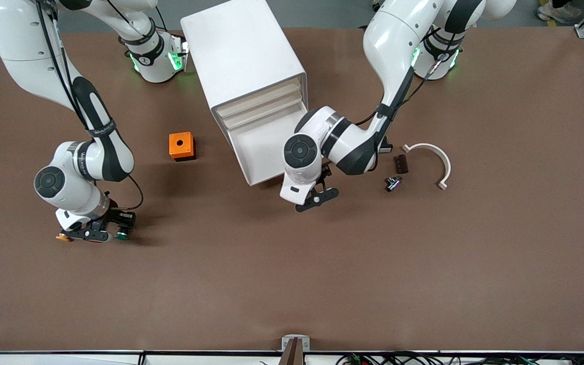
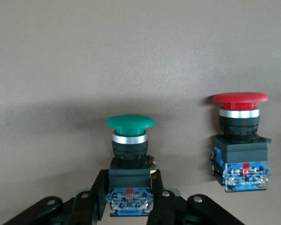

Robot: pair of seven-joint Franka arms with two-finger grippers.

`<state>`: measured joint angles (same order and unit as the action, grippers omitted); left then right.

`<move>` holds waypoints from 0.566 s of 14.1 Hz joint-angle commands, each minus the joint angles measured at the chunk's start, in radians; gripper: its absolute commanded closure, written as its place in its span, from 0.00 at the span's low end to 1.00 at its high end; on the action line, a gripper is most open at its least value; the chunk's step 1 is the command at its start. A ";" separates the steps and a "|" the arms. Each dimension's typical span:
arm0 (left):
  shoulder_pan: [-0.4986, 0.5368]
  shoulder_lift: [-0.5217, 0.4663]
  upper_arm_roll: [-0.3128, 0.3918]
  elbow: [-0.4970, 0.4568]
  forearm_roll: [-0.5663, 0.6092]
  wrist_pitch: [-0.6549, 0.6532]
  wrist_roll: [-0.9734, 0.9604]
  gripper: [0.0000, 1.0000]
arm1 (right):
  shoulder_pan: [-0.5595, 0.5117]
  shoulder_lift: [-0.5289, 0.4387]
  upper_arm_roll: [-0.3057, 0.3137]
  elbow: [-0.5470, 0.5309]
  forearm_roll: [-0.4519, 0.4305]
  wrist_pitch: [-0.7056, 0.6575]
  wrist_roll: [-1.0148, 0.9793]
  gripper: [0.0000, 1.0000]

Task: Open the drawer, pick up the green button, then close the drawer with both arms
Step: 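Set the green button beside the red button while the left gripper nears the drawer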

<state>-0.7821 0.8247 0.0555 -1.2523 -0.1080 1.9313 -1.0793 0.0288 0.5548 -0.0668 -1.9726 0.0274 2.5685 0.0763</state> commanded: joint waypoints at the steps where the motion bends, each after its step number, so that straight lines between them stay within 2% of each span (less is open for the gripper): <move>1: -0.014 0.005 -0.002 0.004 0.011 0.006 -0.001 0.00 | -0.024 0.005 0.019 0.029 -0.009 -0.016 -0.007 0.00; 3: -0.017 0.008 -0.002 0.004 0.008 0.006 -0.001 0.00 | -0.020 -0.015 0.019 0.047 -0.007 -0.024 -0.007 0.00; 4: -0.022 0.008 -0.002 0.004 0.011 0.006 -0.001 0.00 | -0.018 -0.041 0.019 0.067 -0.007 -0.075 -0.006 0.00; 8: -0.037 0.019 -0.002 0.004 0.008 0.006 -0.001 0.00 | -0.020 -0.113 0.019 0.282 -0.006 -0.466 0.008 0.00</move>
<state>-0.8110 0.8352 0.0542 -1.2526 -0.1080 1.9313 -1.0793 0.0287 0.4885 -0.0646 -1.7890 0.0271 2.2691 0.0766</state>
